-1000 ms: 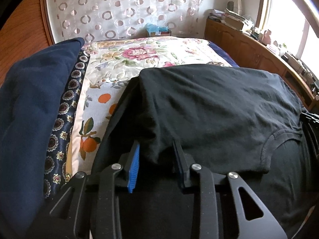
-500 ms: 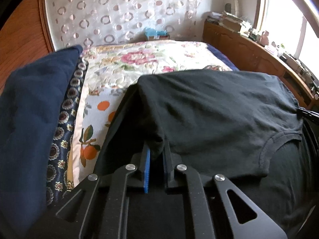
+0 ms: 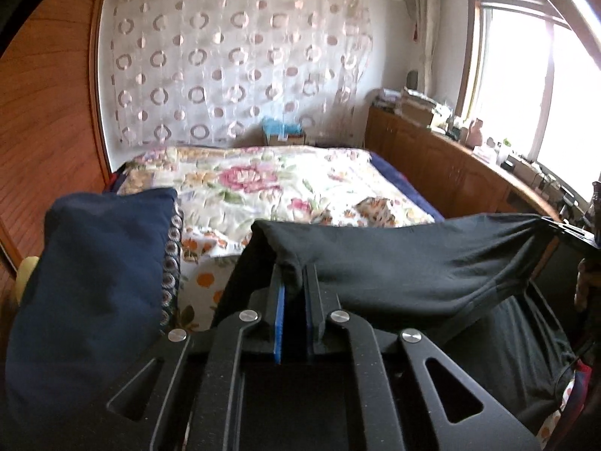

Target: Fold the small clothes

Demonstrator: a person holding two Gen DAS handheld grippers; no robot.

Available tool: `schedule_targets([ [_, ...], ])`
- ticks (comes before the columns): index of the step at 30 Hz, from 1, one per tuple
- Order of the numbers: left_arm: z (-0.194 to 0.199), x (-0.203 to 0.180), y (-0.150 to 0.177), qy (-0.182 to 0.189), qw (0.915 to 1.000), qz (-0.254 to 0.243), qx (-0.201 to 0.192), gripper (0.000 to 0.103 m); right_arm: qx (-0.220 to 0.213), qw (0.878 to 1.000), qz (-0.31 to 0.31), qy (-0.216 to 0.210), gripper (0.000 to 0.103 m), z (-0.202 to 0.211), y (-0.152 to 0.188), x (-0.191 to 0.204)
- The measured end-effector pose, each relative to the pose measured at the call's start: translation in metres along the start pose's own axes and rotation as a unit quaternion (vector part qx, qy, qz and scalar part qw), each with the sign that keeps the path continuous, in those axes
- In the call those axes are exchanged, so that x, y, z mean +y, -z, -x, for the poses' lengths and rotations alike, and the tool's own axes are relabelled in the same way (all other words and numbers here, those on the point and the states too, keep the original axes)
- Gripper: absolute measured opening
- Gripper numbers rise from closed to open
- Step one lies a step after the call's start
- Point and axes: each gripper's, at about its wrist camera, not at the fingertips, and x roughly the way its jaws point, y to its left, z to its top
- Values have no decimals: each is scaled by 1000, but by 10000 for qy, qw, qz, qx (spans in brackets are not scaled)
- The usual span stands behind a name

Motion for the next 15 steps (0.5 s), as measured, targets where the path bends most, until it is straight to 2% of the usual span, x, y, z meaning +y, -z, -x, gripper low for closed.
schedule_targets([
  [6,9,1,-8,96,9999,43,-102,9,103,9999,-79,53,4,-4,1,-1],
  [11,38,0,-8,143,9993,48,-330,9,-178,9998,7,-94,4,30,-3,16],
  [15,64,0,0,172,9990,51,-405,9,-316,9993,99,-189,4,65,12,16],
])
